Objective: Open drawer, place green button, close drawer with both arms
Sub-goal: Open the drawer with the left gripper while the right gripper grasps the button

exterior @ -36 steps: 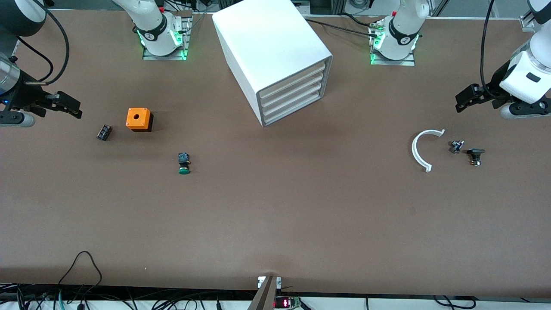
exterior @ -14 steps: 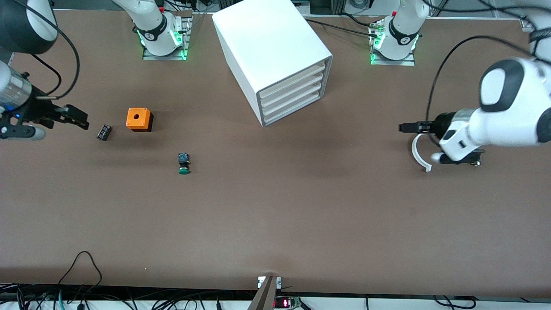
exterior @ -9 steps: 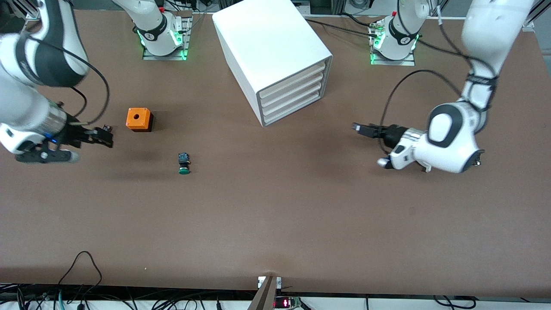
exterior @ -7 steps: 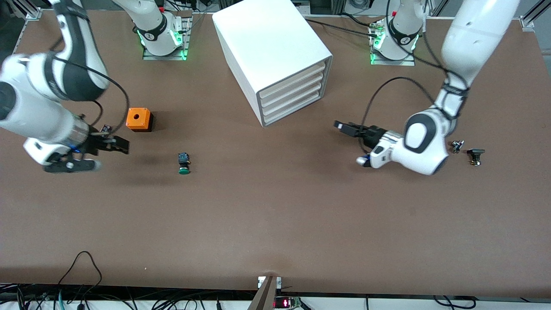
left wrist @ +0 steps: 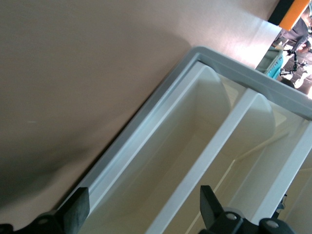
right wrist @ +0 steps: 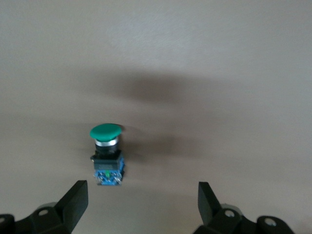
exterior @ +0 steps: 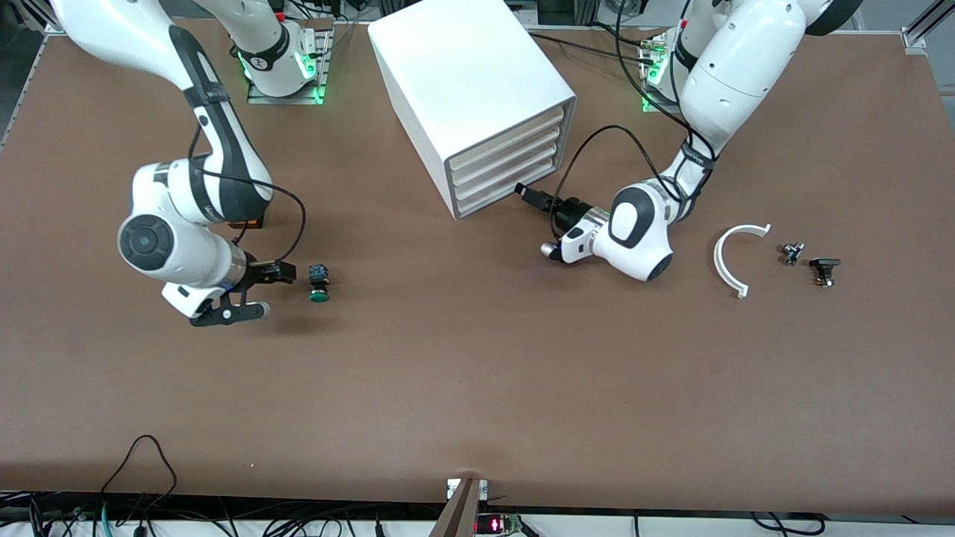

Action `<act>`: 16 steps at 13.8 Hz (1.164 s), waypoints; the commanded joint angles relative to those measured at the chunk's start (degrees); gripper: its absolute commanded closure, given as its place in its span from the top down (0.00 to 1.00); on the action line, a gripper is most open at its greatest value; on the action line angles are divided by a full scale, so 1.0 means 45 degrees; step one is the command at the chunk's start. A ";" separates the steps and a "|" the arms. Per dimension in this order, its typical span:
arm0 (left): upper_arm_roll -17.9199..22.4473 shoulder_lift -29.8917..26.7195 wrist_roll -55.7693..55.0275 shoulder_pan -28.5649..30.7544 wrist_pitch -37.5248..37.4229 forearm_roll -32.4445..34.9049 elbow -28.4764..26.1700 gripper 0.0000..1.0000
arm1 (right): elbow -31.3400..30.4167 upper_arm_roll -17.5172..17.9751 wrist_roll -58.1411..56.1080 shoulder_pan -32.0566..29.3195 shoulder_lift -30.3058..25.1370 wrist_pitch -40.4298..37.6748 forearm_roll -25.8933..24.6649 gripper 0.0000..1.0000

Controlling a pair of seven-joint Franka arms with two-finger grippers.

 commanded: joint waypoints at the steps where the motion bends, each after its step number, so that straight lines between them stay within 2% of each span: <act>1: -0.0250 -0.0395 0.0346 0.0014 0.0078 -0.0690 -0.0472 1.00 | 0.0064 0.0203 0.0252 0.0116 0.0588 0.0286 0.0990 1.00; 4: -0.0854 -0.0511 0.0365 0.0014 0.0757 -0.0770 -0.0938 0.99 | -0.0014 0.0184 0.0604 0.0525 0.0902 0.0499 0.1209 1.00; 5: -0.1146 -0.0589 0.0365 0.0014 0.1187 -0.0847 -0.1192 0.90 | -0.0227 0.0184 0.0604 0.0643 0.0999 0.0849 0.1190 1.00; 6: -0.1246 -0.0629 0.0385 0.0014 0.1539 -0.0848 -0.1330 0.64 | -0.0616 0.0184 0.0585 0.0760 0.1000 0.1452 0.1170 1.00; 7: -0.1247 -0.0629 0.0385 0.0014 0.1601 -0.0848 -0.1332 0.29 | -0.1084 0.0184 0.0585 0.0780 0.1000 0.2057 0.1151 1.00; 8: -0.1247 -0.0629 0.0385 0.0014 0.1640 -0.0829 -0.1332 0.00 | -0.1514 0.0184 0.0585 0.0781 0.1000 0.2624 0.1131 1.00; 11: -0.0995 -0.1077 0.0385 0.0480 0.1641 -0.0594 -0.1235 0.00 | -0.2453 0.0184 0.0449 0.0800 0.0923 0.3877 0.1111 1.00; 14: 0.0078 -0.1312 0.0326 0.1321 0.1641 -0.0575 -0.0709 0.00 | -0.2748 0.0203 0.0448 0.0800 0.0844 0.4017 0.1092 1.00; 15: 0.0178 -0.1332 0.0326 0.1497 0.1641 -0.0555 -0.0591 0.00 | -0.2768 0.0222 0.0448 0.0800 0.0786 0.4017 0.1092 0.98; 16: 0.0198 -0.1390 0.0307 0.1615 0.1641 -0.0265 -0.0532 0.00 | -0.2768 0.0223 0.0448 0.0800 0.0728 0.3978 0.1092 0.85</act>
